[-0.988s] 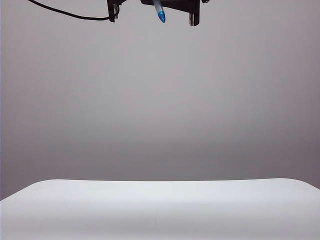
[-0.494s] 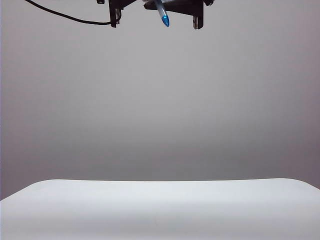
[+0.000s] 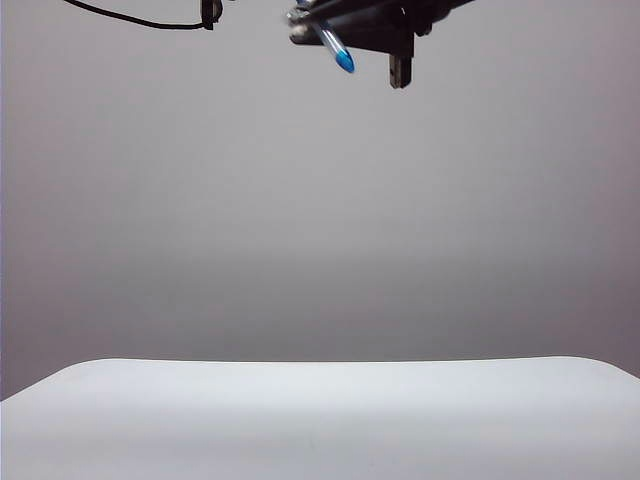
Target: Pick up the pen and remove the cap.
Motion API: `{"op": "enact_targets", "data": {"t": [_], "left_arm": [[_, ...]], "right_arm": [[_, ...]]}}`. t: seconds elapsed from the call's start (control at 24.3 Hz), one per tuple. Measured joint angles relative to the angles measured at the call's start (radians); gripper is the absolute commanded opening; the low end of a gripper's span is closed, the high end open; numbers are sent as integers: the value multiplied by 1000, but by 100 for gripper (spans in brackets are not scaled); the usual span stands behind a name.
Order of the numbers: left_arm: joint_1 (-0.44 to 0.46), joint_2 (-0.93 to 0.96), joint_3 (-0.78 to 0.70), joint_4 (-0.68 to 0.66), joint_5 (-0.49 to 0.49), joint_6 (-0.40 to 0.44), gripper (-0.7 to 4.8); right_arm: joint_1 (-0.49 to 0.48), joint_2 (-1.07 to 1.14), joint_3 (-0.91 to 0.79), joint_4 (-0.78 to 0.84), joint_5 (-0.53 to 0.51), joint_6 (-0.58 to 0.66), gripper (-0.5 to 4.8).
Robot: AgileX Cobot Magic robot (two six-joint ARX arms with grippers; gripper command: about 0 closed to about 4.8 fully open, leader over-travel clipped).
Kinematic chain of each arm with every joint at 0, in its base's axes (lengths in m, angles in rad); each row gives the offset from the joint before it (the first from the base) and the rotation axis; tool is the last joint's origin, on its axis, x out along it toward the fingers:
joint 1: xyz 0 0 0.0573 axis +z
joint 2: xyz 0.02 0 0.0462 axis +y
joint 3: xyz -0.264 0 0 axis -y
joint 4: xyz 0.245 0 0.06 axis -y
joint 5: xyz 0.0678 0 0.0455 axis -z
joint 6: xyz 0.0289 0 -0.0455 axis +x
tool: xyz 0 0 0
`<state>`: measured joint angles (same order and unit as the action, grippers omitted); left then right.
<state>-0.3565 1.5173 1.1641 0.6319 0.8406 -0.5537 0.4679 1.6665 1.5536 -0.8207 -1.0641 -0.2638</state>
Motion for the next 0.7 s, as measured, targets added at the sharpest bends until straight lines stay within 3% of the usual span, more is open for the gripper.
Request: {"op": "enact_targets", "data": {"t": [0.08, 0.29, 0.41, 0.45, 0.62, 0.7], "left_arm": [[19, 0, 0, -1, -37, 11, -6], [109, -2, 1, -137, -128, 79, -6], [136, -6, 3, -388, -182, 197, -6], [134, -6, 3, -574, -260, 322, -6], [87, 15, 2, -979, -453, 561, -6], [62, 29, -2, -1114, -482, 594, -6]], "right_arm": [[-2, 0, -8, 0, 51, 0, -5], [-1, 0, -11, -57, 323, 0, -5], [-1, 0, -24, -71, 464, 0, -5], [-1, 0, -44, -69, 542, 0, -5], [-2, 0, -164, -47, 676, 6, -5], [-2, 0, -280, 34, 686, 40, -5]]}}
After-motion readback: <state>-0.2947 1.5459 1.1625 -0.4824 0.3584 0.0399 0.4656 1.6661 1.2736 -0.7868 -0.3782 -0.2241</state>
